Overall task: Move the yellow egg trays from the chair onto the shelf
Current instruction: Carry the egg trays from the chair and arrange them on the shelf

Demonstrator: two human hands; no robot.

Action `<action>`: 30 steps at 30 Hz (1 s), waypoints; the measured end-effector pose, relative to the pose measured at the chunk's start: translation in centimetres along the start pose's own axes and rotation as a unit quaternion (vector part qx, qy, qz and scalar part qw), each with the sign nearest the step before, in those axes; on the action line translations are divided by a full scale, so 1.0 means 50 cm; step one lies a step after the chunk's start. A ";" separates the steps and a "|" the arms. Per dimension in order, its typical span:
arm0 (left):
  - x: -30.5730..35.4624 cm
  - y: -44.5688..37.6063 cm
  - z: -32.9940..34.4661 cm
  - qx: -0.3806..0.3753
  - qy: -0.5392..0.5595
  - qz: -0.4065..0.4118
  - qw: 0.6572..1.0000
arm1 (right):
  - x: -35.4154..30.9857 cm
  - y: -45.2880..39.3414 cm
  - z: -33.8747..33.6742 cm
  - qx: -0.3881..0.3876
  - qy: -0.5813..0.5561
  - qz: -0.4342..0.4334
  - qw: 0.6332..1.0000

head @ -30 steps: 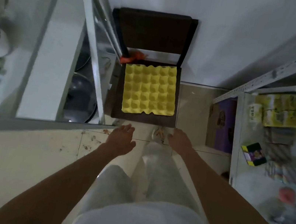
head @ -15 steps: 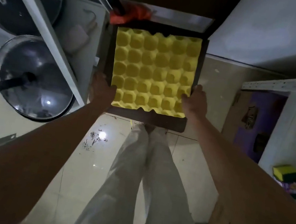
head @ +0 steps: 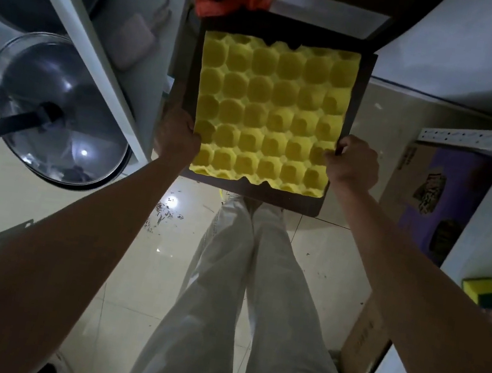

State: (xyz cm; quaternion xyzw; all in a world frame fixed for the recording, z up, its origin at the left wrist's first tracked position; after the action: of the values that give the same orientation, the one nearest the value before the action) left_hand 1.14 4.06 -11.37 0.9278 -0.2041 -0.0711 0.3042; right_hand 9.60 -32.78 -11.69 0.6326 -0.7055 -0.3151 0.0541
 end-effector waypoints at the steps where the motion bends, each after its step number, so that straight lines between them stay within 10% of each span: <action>1: 0.002 -0.001 -0.004 -0.005 0.000 0.004 1.000 | -0.003 0.005 -0.002 0.003 0.006 0.000 1.000; 30: -0.007 0.026 -0.018 0.051 -0.010 0.038 0.998 | -0.024 0.052 0.010 0.109 -0.030 0.044 0.993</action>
State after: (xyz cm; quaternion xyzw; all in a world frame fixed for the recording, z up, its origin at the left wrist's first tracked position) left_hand 0.61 3.73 -9.85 0.9328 -0.2458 -0.0584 0.2572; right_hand 7.34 -31.48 -10.36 0.5928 -0.7644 -0.2523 -0.0228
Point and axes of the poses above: each hand's wrist, its own y-axis away from the middle knuckle, its own z-axis out of the palm, x = y × z, the point moved 7 cm from there along -y, towards the middle knuckle, and after that the axes turned 15 degrees about -z, right-handed, at the moved point
